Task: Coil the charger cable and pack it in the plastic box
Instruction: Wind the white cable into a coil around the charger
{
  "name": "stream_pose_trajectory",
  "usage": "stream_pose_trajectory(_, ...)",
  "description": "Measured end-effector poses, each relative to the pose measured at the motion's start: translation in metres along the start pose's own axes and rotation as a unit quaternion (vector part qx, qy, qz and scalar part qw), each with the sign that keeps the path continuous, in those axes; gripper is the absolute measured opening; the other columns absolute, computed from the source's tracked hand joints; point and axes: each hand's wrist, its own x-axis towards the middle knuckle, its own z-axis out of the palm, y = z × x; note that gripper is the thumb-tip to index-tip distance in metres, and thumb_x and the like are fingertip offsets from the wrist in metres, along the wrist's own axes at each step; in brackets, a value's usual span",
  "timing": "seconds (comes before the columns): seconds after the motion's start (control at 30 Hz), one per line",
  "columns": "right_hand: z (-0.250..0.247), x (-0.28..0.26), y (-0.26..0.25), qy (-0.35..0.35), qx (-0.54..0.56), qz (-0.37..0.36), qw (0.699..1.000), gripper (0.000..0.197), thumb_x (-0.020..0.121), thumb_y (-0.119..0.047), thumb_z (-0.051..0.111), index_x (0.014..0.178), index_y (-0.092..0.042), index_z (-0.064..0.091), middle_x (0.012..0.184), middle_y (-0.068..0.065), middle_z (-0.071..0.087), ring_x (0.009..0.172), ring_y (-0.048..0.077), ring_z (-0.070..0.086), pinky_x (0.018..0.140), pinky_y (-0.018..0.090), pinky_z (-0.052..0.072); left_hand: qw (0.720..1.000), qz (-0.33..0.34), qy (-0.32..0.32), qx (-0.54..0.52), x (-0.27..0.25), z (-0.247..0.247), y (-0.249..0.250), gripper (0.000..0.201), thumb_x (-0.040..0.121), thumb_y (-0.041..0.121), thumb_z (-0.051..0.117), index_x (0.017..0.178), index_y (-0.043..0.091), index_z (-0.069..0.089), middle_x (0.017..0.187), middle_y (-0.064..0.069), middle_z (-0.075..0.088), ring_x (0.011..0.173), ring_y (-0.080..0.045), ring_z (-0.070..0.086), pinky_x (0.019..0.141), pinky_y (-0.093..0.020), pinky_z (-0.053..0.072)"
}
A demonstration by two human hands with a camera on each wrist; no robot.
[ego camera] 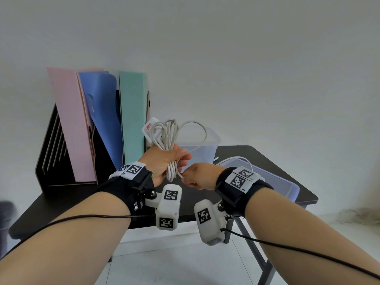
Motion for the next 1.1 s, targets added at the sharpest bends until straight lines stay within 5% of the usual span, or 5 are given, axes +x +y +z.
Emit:
stream_pose_trajectory(0.27,-0.006,-0.007,0.001,-0.003,-0.075,0.007,0.997,0.027,0.092,-0.013,0.046,0.065,-0.013,0.048,0.067,0.000,0.045,0.060,0.013,0.043,0.057,0.020,0.035,0.998,0.040,0.041,-0.023,0.002,-0.002,-0.003,0.025,0.083,-0.003,0.061,0.068,0.014,0.050,0.053,0.000,0.054,0.050,-0.012,0.056,0.060,-0.029,0.054)
stream_pose_trajectory(0.5,-0.014,-0.010,0.023,0.092,-0.096,-0.017,0.991,0.027,0.088,-0.023,0.054,0.065,-0.013,0.047,0.060,-0.002,0.043,0.062,0.016,0.043,0.056,0.025,0.035,0.986,0.068,0.149,-0.038,0.010,-0.008,0.003,0.027,0.087,0.005,0.057,0.065,0.015,0.045,0.042,0.006,0.041,0.033,-0.006,0.040,0.045,-0.023,0.043)
stream_pose_trajectory(0.7,-0.026,-0.010,0.042,0.179,-0.074,0.038,0.980,0.032,0.087,-0.035,0.058,0.062,-0.019,0.049,0.076,0.002,0.060,0.072,0.017,0.053,0.074,0.031,0.047,0.985,0.061,0.162,-0.027,0.017,-0.021,0.001,0.007,0.089,0.012,0.054,0.093,0.011,0.059,0.034,0.010,0.036,0.028,-0.006,0.034,0.038,-0.015,0.035)
stream_pose_trajectory(0.97,-0.042,-0.009,0.024,0.313,0.171,-0.035,0.933,0.012,0.089,-0.020,0.059,0.079,-0.013,0.059,0.059,0.000,0.056,0.052,0.015,0.052,0.064,0.030,0.050,0.993,0.019,0.111,0.037,0.011,-0.009,-0.009,0.021,0.089,0.002,0.051,0.077,0.017,0.058,0.061,0.004,0.054,0.037,-0.006,0.040,0.038,-0.017,0.032)
stream_pose_trajectory(1.1,-0.046,-0.008,0.012,0.342,0.295,-0.058,0.890,0.016,0.089,-0.015,0.056,0.073,-0.014,0.056,0.055,0.001,0.052,0.046,0.014,0.047,0.058,0.029,0.046,0.997,-0.008,0.058,0.046,0.007,-0.003,-0.014,0.020,0.089,0.004,0.054,0.076,0.018,0.058,0.067,0.003,0.054,0.046,-0.010,0.043,0.046,-0.021,0.031)
